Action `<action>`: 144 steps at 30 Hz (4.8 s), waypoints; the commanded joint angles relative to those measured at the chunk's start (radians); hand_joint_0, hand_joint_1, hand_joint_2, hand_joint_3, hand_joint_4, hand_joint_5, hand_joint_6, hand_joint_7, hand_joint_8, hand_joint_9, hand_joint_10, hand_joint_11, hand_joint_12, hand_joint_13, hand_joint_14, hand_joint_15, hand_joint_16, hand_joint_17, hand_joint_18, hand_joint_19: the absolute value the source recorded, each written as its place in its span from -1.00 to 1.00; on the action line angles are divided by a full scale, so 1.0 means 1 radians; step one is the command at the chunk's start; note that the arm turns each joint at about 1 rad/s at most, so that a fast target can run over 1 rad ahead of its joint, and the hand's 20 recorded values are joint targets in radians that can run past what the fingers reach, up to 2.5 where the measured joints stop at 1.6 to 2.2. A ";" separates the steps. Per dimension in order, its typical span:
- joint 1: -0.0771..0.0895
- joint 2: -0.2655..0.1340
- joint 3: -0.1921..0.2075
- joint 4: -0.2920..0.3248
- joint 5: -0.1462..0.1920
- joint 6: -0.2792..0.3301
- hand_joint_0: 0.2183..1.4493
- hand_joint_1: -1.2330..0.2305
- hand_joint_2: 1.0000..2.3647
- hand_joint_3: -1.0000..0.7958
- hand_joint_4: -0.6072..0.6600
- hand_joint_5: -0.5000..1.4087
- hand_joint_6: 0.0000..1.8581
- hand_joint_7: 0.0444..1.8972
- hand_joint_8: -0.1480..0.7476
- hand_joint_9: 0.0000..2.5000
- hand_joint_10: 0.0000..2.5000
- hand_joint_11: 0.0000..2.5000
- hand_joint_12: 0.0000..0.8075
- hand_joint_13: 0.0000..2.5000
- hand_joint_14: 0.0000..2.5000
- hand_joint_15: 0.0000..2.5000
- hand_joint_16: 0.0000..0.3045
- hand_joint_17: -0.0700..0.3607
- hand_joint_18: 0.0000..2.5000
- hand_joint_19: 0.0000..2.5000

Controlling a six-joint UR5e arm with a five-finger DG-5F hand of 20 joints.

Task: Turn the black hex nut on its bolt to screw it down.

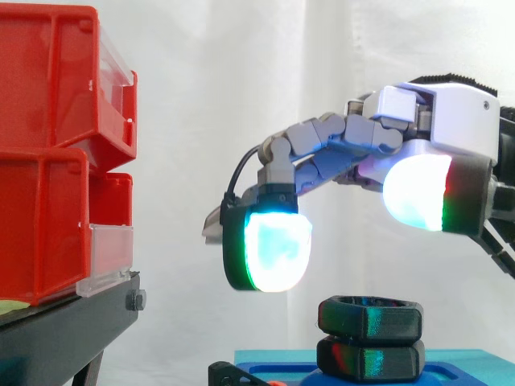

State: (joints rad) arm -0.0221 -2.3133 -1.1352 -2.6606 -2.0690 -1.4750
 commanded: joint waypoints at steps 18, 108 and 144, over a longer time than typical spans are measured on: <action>0.002 0.000 -0.026 0.008 0.021 0.019 -0.55 0.34 -1.00 -0.44 0.35 -0.58 -0.37 0.25 0.02 -0.50 -1.00 -0.87 -0.07 -0.51 -0.99 -0.82 -0.64 -0.10 -0.52 -0.74; 0.002 0.000 -0.043 0.030 0.006 0.012 -0.55 0.30 -1.00 -0.44 0.31 -0.60 -0.21 0.06 0.01 -0.48 -1.00 -0.84 -0.09 -0.50 -0.99 -0.80 -0.64 -0.10 -0.53 -0.72; -0.081 0.000 -0.077 0.085 -0.095 0.010 -0.55 0.30 -1.00 -0.44 0.32 -0.60 -0.21 0.06 0.02 -0.47 -1.00 -0.84 -0.10 -0.50 -0.99 -0.80 -0.64 -0.11 -0.53 -0.72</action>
State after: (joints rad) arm -0.0920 -2.3133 -1.2110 -2.5782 -2.1513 -1.4649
